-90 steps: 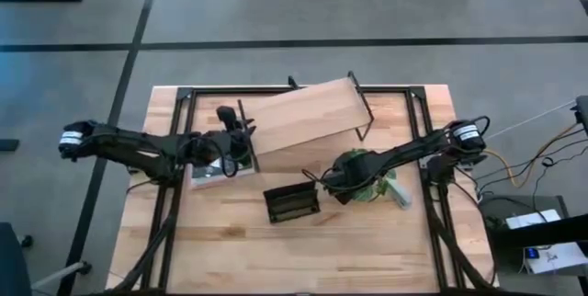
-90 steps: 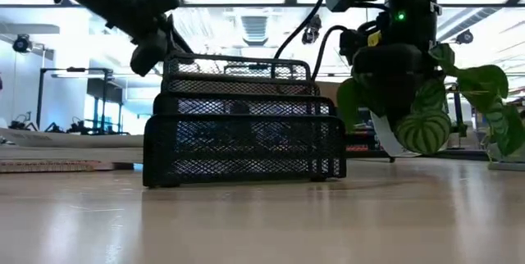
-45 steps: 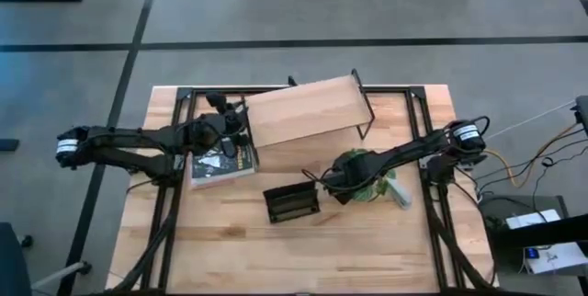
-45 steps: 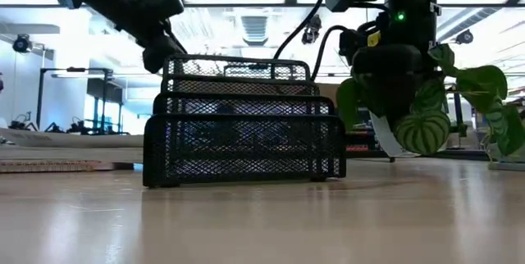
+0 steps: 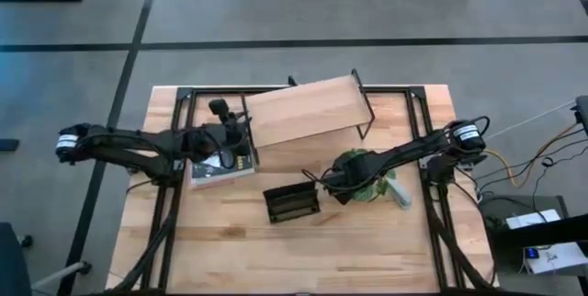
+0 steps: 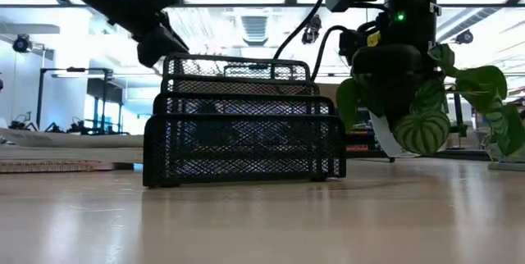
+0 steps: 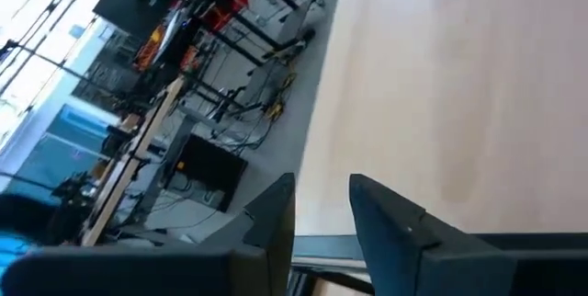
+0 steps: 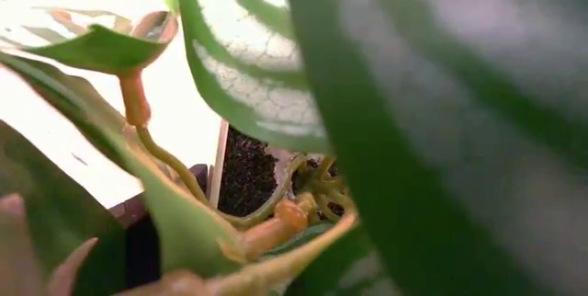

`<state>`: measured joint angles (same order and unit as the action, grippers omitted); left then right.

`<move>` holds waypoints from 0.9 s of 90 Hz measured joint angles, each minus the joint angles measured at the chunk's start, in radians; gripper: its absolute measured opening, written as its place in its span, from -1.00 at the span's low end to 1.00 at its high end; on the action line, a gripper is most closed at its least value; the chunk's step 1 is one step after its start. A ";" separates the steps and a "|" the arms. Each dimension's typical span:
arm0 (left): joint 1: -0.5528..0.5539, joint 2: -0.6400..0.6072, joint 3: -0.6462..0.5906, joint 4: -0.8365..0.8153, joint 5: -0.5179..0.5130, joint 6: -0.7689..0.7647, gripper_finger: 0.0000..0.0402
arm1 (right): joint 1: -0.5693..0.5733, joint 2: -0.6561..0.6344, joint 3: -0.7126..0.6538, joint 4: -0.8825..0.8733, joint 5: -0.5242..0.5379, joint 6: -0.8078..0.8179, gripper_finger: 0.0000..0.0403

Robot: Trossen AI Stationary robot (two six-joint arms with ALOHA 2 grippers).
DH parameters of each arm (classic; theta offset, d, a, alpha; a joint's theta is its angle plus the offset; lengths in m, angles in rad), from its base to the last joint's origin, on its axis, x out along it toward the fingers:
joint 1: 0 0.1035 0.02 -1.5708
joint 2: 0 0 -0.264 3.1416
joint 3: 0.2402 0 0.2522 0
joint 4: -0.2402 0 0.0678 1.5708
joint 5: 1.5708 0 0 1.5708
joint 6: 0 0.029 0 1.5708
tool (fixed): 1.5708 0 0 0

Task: Stock shelves
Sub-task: Move the white vase plant to the middle right of the table

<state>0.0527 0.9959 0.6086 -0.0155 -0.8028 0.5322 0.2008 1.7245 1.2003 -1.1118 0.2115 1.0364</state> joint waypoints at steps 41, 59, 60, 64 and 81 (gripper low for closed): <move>0.016 0.168 0.000 0.258 -0.322 0.142 -0.74 | 0.000 0.000 0.000 0.002 0.000 0.005 0.81; 0.036 0.168 0.000 0.329 -0.354 0.193 -0.77 | 0.000 0.000 0.000 0.001 0.000 0.011 0.81; 0.036 0.168 0.000 0.329 -0.355 0.193 -0.77 | 0.000 0.000 0.000 0.001 0.000 0.011 0.81; 0.036 0.162 0.000 0.329 -0.362 0.195 -0.78 | 0.000 0.000 0.000 0.000 0.000 0.012 0.81; -0.009 0.103 0.000 0.329 -0.370 0.193 -0.78 | 0.000 -0.001 0.000 -0.033 -0.002 0.033 0.81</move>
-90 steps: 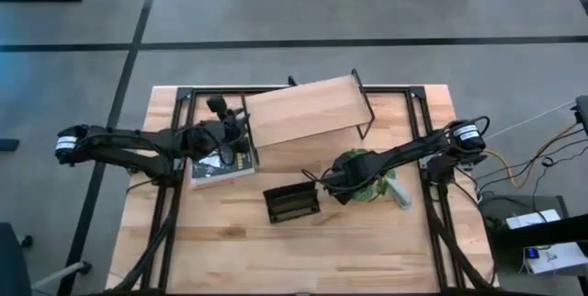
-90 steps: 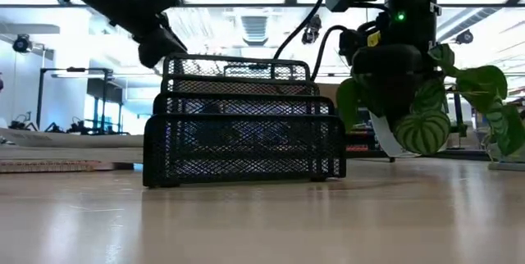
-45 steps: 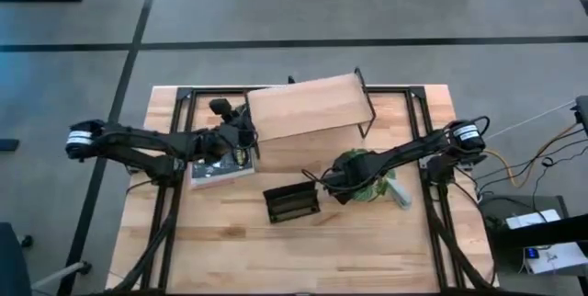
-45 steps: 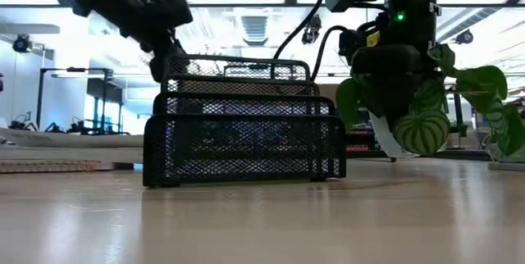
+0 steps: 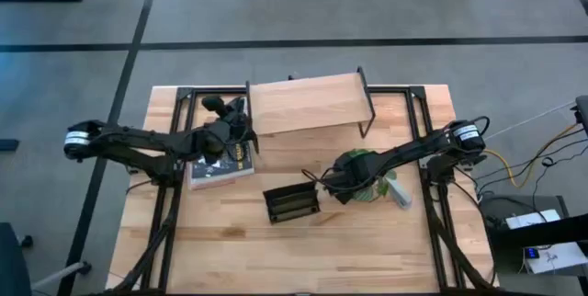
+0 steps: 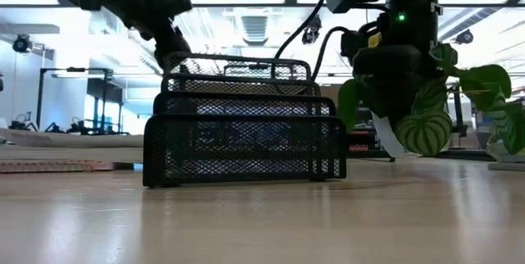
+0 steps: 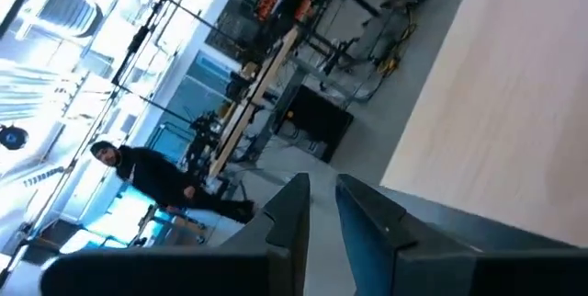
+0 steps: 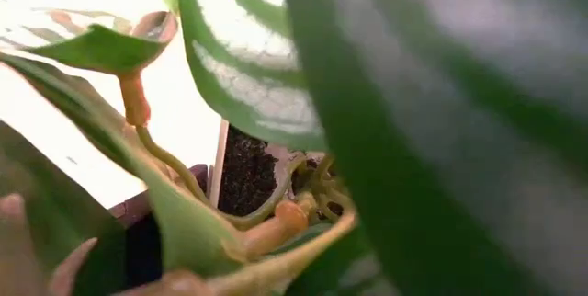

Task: Stock shelves
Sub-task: Move the white vase plant to the middle right of the table

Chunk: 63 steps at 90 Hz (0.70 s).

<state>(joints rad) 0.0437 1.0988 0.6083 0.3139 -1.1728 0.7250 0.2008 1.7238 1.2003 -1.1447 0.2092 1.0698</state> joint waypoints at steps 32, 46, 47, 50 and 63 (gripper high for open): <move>-0.103 -0.178 -0.002 -0.108 0.000 -0.119 -0.77 | 0.024 -0.007 -0.039 -0.001 -0.037 0.074 0.81; -0.104 -0.205 -0.007 -0.165 0.000 -0.190 -0.75 | 0.040 -0.007 -0.063 -0.003 -0.036 0.112 0.81; -0.104 -0.206 -0.007 -0.165 0.000 -0.190 -0.75 | 0.040 -0.007 -0.064 -0.002 -0.036 0.111 0.81; -0.104 -0.206 -0.007 -0.164 0.001 -0.191 -0.75 | 0.042 -0.007 -0.065 -0.001 -0.037 0.111 0.81; -0.104 -0.205 -0.007 -0.164 0.003 -0.192 -0.75 | 0.046 -0.007 -0.070 0.006 -0.058 0.116 0.81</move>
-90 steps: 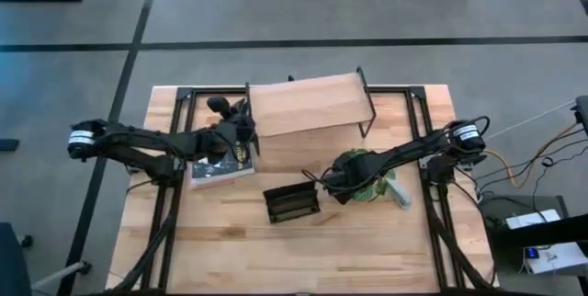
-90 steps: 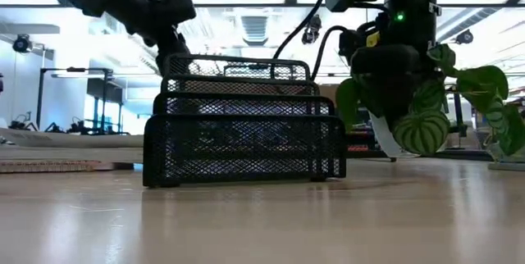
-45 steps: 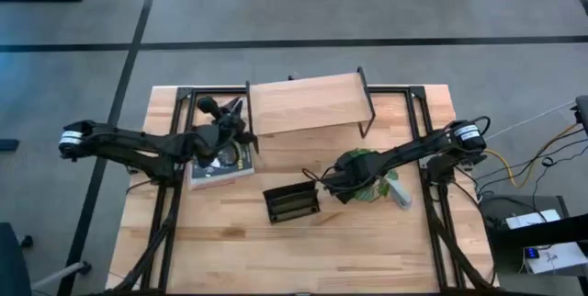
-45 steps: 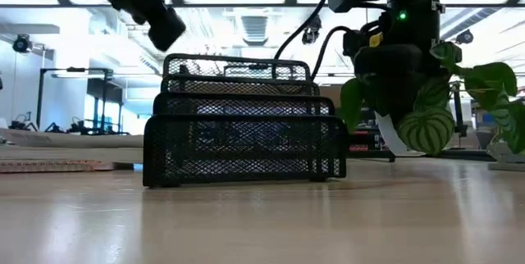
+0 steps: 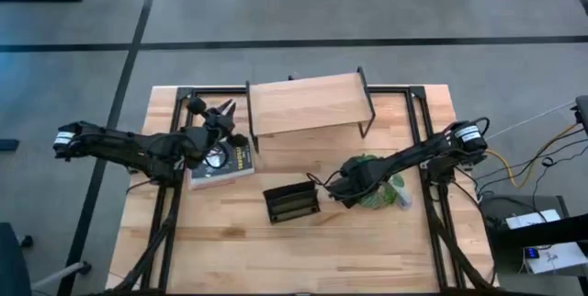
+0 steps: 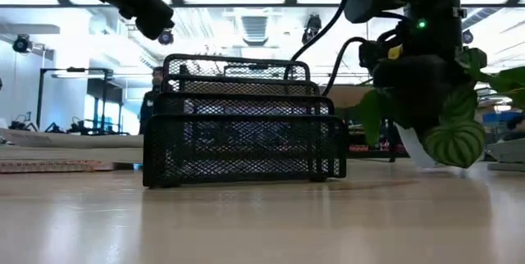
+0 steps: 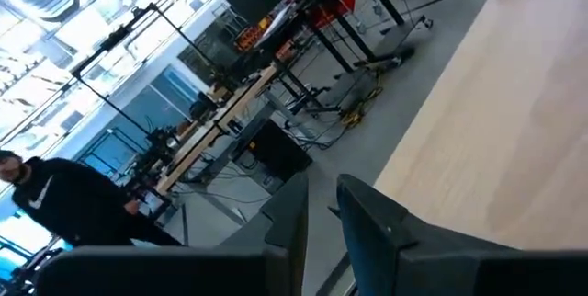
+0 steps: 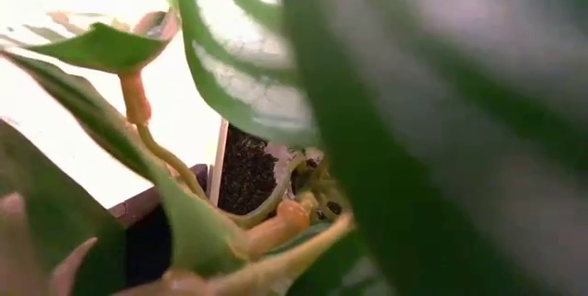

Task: Stock shelves
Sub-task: Move the white vase plant to the middle right of the table

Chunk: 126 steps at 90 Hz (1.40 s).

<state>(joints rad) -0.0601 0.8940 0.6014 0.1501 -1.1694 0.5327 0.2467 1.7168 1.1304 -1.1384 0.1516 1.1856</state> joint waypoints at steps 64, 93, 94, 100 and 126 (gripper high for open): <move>0.000 0.006 0.000 -0.001 0.000 0.007 -0.75 | -0.001 0.000 -0.045 -0.080 -0.081 0.021 0.81; 0.000 0.006 0.000 -0.001 0.000 0.008 -0.75 | -0.003 0.000 -0.045 -0.084 -0.074 -0.007 0.96; 0.000 0.006 0.000 -0.001 0.000 0.008 -0.75 | -0.003 0.000 -0.045 -0.084 -0.074 -0.008 0.96; 0.000 0.006 0.000 -0.002 0.000 0.008 -0.75 | -0.003 0.000 -0.045 -0.086 -0.072 -0.008 0.96; 0.000 0.006 0.000 0.000 0.000 0.008 -0.75 | -0.026 0.000 -0.024 -0.240 -0.046 -0.007 0.92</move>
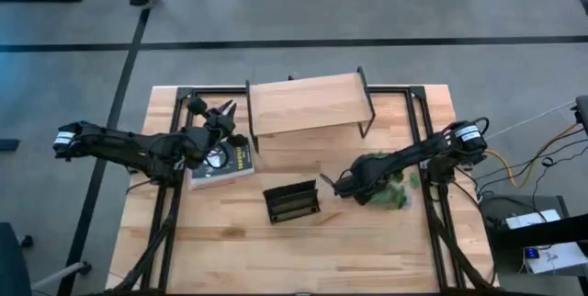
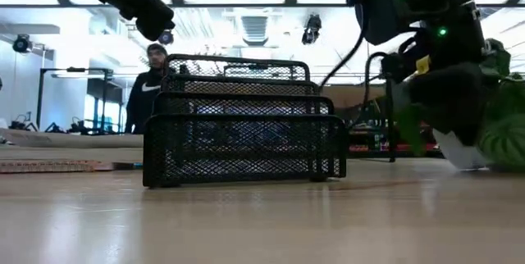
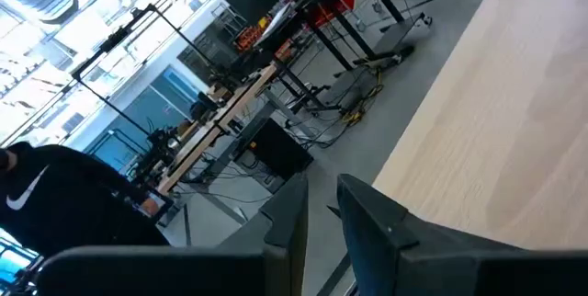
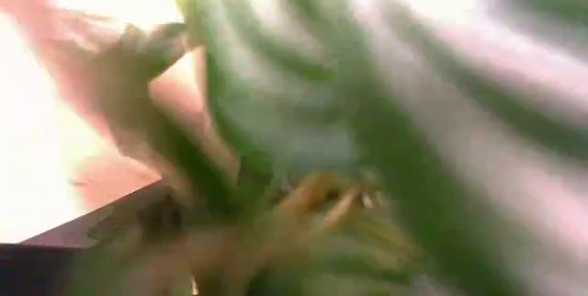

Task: Stock shelves
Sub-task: Move the white vase plant to the middle right of the table

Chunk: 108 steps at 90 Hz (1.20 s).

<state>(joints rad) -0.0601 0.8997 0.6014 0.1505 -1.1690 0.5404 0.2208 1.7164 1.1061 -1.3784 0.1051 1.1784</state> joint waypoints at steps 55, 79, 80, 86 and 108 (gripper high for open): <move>0.000 0.000 0.000 0.000 0.000 0.000 -0.75 | 0.001 -0.001 0.043 -0.029 -0.090 -0.103 0.92; 0.000 0.000 0.000 0.000 0.000 0.006 -0.75 | 0.001 -0.001 0.106 -0.095 -0.105 -0.116 0.92; 0.000 0.000 0.000 0.000 0.000 0.007 -0.75 | 0.001 -0.001 0.108 -0.099 -0.105 -0.116 0.92; 0.000 0.000 0.000 0.000 0.000 0.012 -0.75 | 0.001 -0.001 0.122 -0.122 -0.105 -0.121 0.92; 0.000 0.001 0.000 0.000 0.001 0.027 -0.75 | 0.002 -0.001 0.165 -0.134 -0.080 -0.263 0.92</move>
<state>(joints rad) -0.0601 0.9009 0.6014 0.1503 -1.1680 0.5671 0.2229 1.7157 1.2714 -1.5120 0.0254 0.9158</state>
